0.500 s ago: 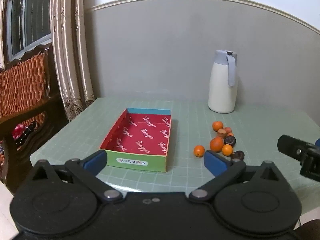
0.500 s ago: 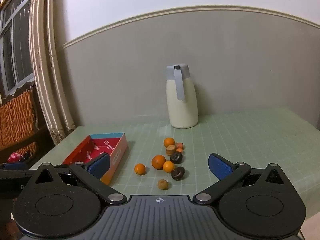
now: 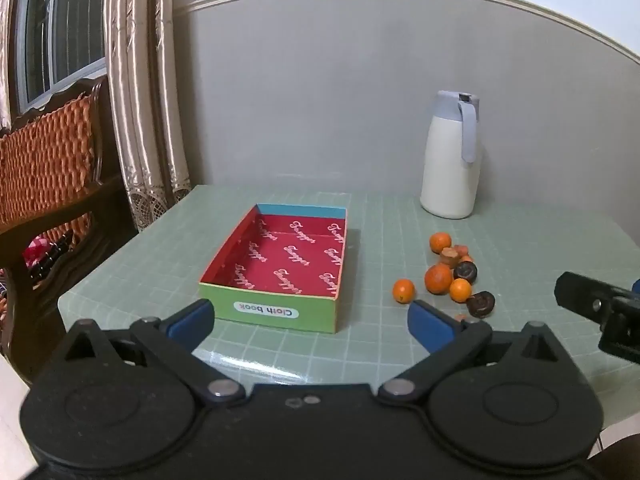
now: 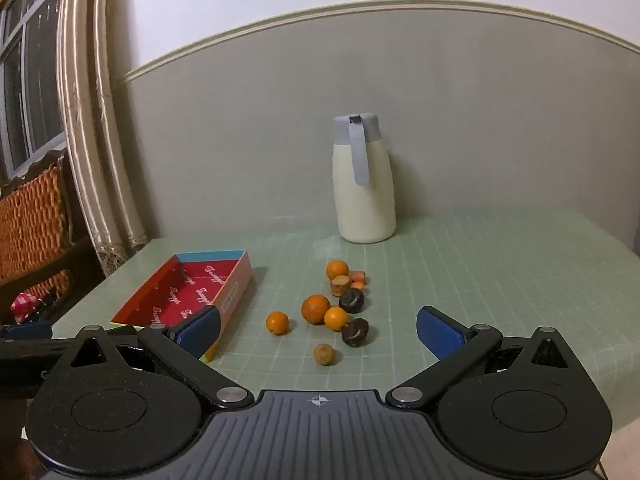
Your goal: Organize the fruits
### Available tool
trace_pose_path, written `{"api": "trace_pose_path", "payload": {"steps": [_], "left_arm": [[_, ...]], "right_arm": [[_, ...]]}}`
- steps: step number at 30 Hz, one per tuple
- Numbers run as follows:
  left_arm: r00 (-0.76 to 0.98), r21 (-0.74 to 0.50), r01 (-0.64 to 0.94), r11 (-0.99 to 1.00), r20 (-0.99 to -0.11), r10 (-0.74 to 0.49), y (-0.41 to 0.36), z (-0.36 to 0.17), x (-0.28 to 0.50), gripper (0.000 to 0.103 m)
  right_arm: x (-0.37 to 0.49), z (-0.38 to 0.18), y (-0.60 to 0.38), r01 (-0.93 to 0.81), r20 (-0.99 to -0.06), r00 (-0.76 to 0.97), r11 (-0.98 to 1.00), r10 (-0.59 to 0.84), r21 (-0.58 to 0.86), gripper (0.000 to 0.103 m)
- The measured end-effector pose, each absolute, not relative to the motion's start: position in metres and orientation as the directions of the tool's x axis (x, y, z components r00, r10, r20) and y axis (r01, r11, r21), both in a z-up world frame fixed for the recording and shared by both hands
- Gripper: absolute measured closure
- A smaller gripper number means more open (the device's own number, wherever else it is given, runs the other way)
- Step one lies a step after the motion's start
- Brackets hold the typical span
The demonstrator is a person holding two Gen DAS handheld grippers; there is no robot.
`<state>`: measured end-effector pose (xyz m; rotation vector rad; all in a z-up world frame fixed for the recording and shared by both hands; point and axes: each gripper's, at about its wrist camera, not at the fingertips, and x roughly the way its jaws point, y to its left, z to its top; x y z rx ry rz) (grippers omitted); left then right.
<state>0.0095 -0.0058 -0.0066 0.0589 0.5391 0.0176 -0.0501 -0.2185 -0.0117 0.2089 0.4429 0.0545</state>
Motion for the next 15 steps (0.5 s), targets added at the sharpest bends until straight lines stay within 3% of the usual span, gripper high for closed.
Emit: {"api": "trace_pose_path", "payload": {"steps": [15], "left_arm": [[0.859,0.059,-0.005,0.998,-0.51,0.034,-0.005,-0.0128,0.0106,0.006]], "right_arm": [[-0.0514,-0.0156,-0.2159,-0.007,-0.416,0.905,0.98,0.091,0.198,0.0]]}}
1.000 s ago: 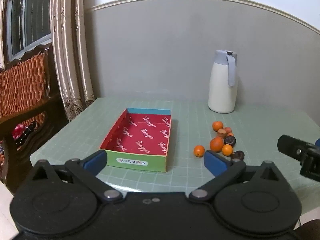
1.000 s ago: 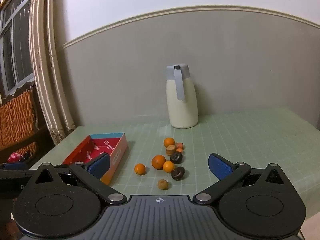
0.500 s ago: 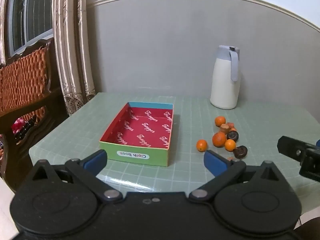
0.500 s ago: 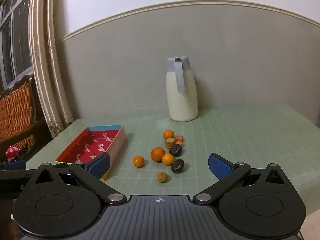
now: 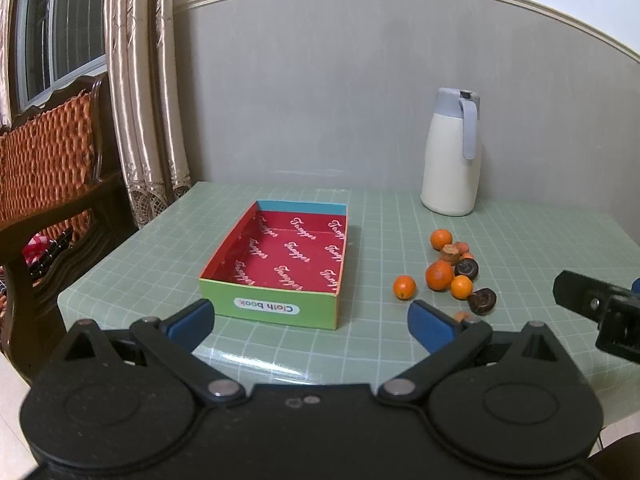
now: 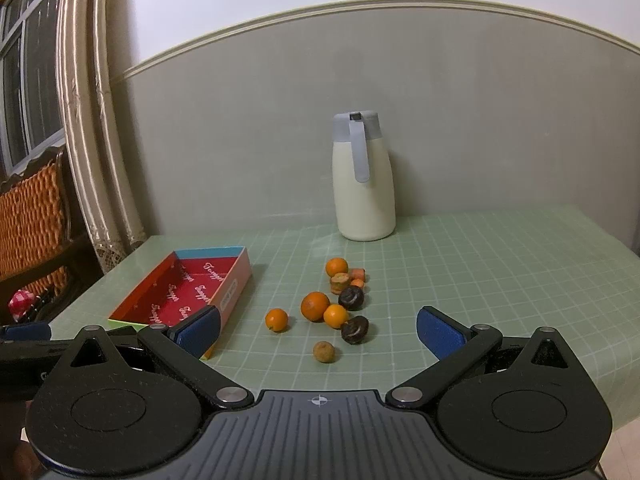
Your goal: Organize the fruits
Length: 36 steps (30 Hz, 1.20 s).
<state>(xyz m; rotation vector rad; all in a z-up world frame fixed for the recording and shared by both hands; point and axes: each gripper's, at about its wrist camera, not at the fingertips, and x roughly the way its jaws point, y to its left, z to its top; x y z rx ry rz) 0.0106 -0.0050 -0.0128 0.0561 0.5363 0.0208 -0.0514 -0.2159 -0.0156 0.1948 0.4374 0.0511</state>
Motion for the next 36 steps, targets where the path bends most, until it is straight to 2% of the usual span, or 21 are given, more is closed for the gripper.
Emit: {"api": "trace_pose_path", "payload": {"steps": [36], "left_arm": [[0.863,0.058,-0.015,0.998,-0.504,0.042,-0.004,-0.016,0.008,0.006]], "right_arm": [[-0.04,-0.03,-0.213,0.048,-0.47,0.883,0.991,0.015,0.122,0.0]]}}
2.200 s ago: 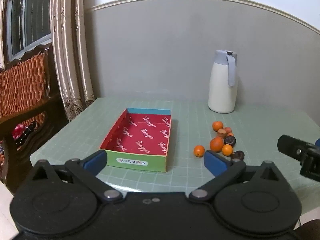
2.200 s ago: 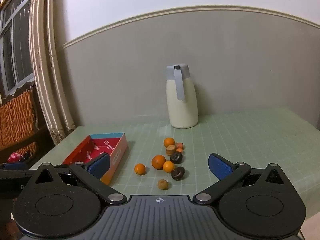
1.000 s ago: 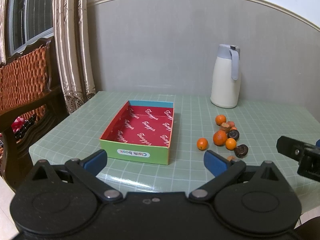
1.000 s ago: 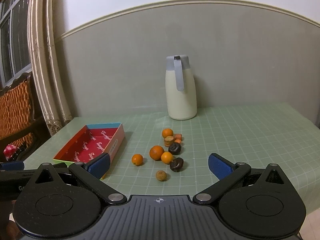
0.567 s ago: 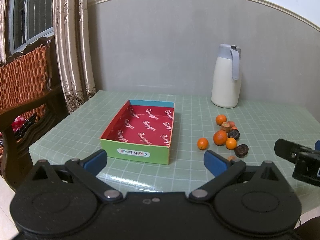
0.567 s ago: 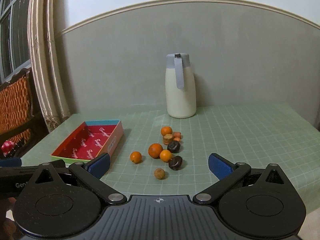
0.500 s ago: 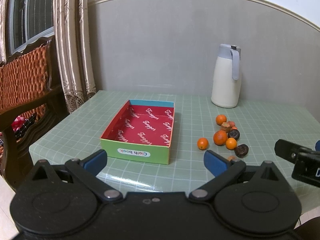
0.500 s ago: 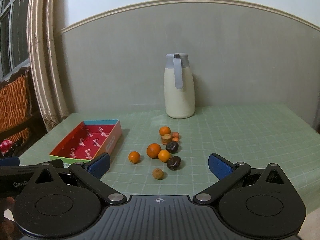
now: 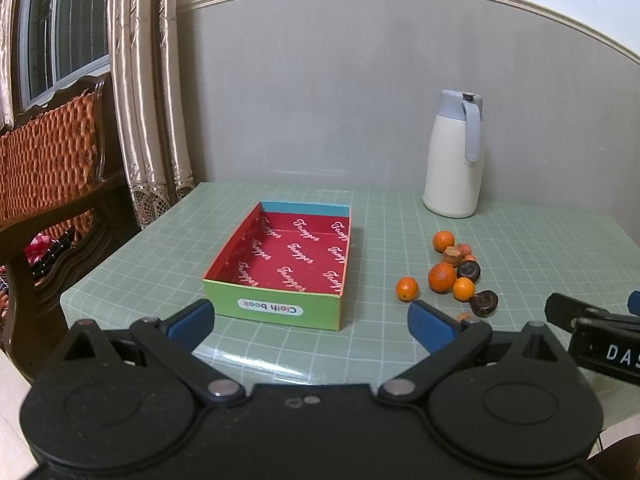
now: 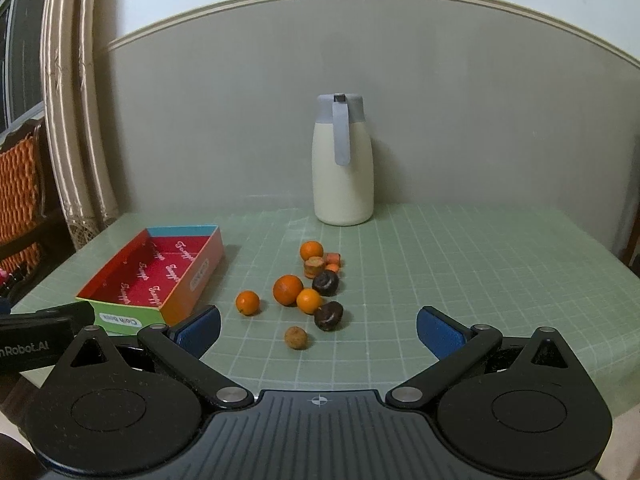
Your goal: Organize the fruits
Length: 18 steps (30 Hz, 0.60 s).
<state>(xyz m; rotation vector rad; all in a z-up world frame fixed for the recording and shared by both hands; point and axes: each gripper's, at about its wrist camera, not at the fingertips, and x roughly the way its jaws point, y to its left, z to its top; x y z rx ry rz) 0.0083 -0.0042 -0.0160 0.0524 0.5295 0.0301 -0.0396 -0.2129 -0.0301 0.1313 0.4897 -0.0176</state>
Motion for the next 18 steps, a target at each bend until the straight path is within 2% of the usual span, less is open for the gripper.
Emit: {"api": "trace_pose_path", "payload": {"steps": [18], "left_arm": [[0.861,0.058,-0.017,0.998,-0.507,0.044,-0.0042,-0.0164,0.0091,0.006]], "right_arm": [[-0.0383,-0.0306,-0.2138,0.047,-0.471,0.882,0.991,0.018,0.127,0.0]]}}
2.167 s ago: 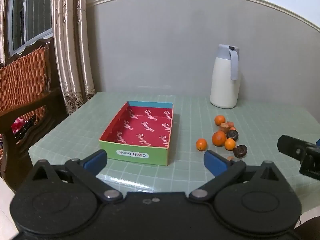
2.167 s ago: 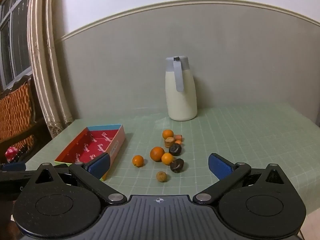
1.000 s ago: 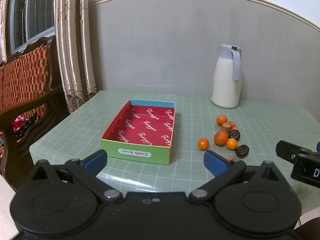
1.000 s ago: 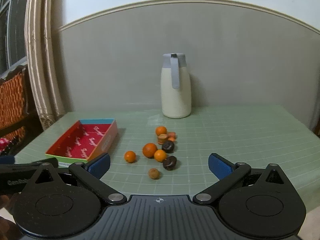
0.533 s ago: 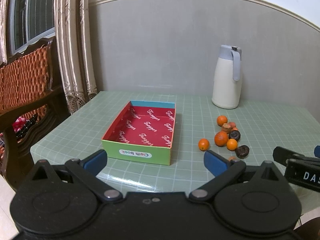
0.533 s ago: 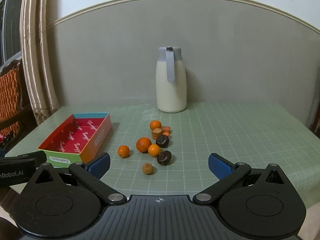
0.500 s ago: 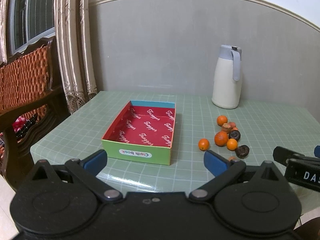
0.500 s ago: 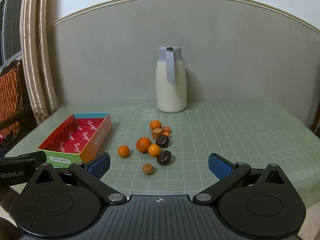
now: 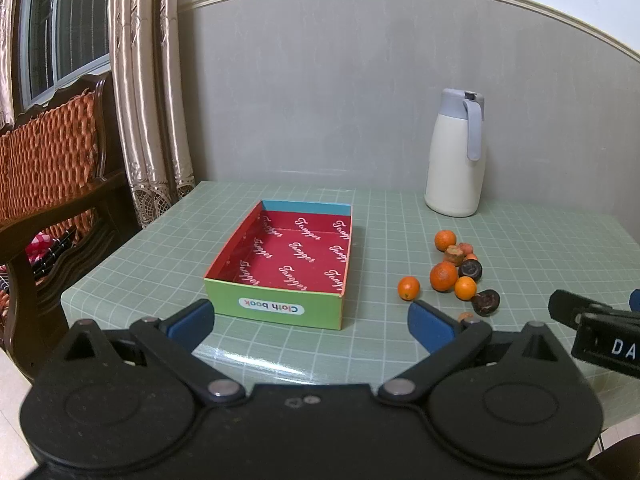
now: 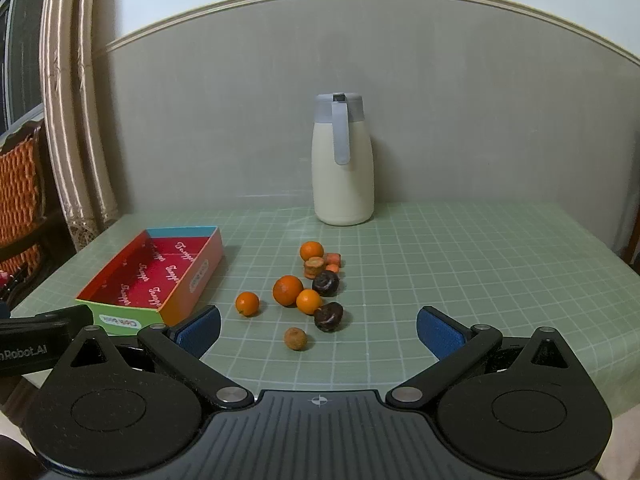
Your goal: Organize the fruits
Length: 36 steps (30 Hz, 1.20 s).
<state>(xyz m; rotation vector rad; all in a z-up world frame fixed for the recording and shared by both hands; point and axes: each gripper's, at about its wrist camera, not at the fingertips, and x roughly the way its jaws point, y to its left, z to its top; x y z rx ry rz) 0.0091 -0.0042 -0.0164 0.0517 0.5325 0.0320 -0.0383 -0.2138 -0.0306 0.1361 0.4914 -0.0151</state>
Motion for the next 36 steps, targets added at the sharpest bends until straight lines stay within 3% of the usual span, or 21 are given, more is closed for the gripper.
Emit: {"api": "trace_pose_path", "payload": {"steps": [36], "left_arm": [[0.866,0.079,0.015,0.997,-0.5,0.026,-0.01,-0.021,0.012,0.006]], "right_arm": [[-0.042,-0.035,-0.225,0.09,-0.443,0.897,0.982,-0.006,0.168,0.0]]}}
